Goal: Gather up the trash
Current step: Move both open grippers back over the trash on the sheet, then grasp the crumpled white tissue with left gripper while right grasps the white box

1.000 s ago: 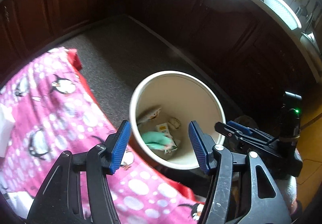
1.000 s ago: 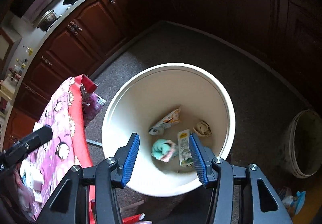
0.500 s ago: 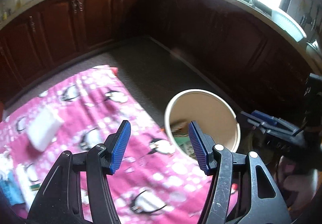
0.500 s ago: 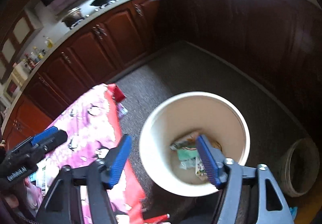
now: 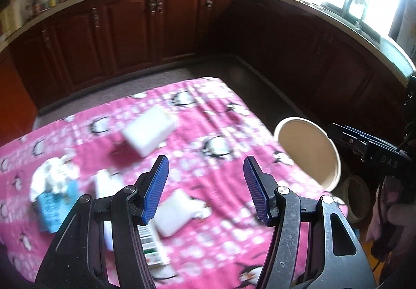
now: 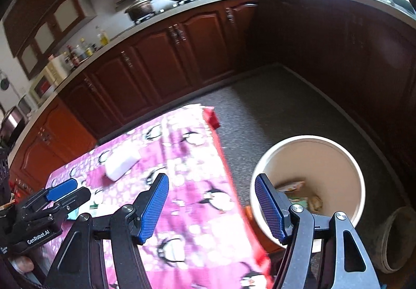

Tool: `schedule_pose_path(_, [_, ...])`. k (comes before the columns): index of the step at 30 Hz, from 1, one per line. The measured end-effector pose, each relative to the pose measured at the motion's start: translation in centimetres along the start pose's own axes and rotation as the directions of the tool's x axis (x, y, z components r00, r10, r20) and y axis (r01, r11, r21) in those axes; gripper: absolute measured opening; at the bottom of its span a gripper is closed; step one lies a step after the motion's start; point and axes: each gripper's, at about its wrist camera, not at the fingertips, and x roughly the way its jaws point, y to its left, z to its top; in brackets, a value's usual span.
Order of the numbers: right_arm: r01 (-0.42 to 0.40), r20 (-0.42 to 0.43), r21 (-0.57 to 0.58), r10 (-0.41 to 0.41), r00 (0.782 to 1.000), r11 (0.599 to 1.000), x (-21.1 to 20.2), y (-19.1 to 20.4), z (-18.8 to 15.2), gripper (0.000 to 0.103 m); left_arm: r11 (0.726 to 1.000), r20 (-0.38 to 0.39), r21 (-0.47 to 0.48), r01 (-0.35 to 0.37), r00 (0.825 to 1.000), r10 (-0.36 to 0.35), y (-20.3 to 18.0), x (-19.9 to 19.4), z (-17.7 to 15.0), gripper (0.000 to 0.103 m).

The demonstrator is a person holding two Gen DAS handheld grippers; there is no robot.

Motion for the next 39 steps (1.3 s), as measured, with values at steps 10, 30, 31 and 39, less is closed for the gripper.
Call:
schedule_pose_path(10, [-0.076,-0.046,-0.092,0.072,0.996,0.993,1.5,6.5,-1.3,0.070,0.993,0.040,-0.074,-0.096,0.994,0.099,5.4,-2.7,-2.1,0.059])
schedule_pose_path(30, [-0.224,-0.158,-0.233,0.191,0.969,0.946,4.5,16.4,-2.4,0.071,0.960,-0.010,-0.255,-0.115,0.993,0.116,17.7,-6.8,-6.4,0.062])
schedule_pose_path(31, [-0.232,-0.167,-0.236,0.196,0.966,0.944,4.7,16.7,-2.5,0.071,0.958,-0.014,-0.263,-0.111,0.994,0.111,18.3,-6.9,-6.6,0.062])
schedule_pose_path(39, [-0.304,-0.259,-0.249,0.239,0.936,0.920,7.5,20.1,-3.7,0.071,0.941,-0.083,-0.318,-0.116,0.992,0.094,22.2,-5.4,-9.0,0.062])
